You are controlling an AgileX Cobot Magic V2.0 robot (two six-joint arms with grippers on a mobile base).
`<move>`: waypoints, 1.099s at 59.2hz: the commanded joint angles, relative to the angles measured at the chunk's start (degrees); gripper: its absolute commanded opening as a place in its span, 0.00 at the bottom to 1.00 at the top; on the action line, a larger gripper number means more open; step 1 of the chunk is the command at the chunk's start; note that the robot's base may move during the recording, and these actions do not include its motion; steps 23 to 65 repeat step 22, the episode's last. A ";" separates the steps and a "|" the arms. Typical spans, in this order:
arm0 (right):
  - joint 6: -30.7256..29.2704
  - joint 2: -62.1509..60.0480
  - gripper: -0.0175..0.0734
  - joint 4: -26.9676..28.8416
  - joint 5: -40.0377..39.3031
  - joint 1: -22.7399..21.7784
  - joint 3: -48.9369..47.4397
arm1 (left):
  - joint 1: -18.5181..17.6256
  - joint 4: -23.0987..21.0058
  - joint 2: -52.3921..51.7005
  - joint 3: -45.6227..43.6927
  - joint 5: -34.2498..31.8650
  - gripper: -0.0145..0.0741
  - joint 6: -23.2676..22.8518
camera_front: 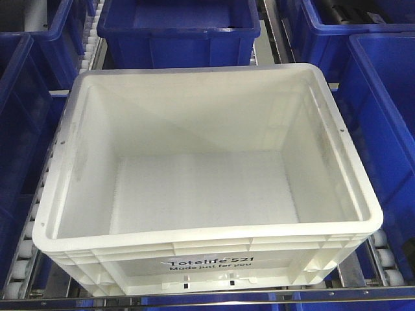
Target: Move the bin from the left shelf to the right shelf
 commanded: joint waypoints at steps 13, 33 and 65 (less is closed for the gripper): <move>-0.14 -0.59 0.18 -0.28 -3.99 -0.03 1.09 | -0.26 -0.48 -0.89 1.05 -4.59 0.16 -0.59; -0.14 -0.59 0.18 -0.28 -3.99 -0.03 1.09 | -0.26 -0.48 -0.89 1.05 -4.59 0.16 -0.59; -0.14 -0.59 0.18 -0.28 -3.99 -0.03 1.09 | -0.26 -0.48 -0.89 1.05 -4.59 0.16 -0.59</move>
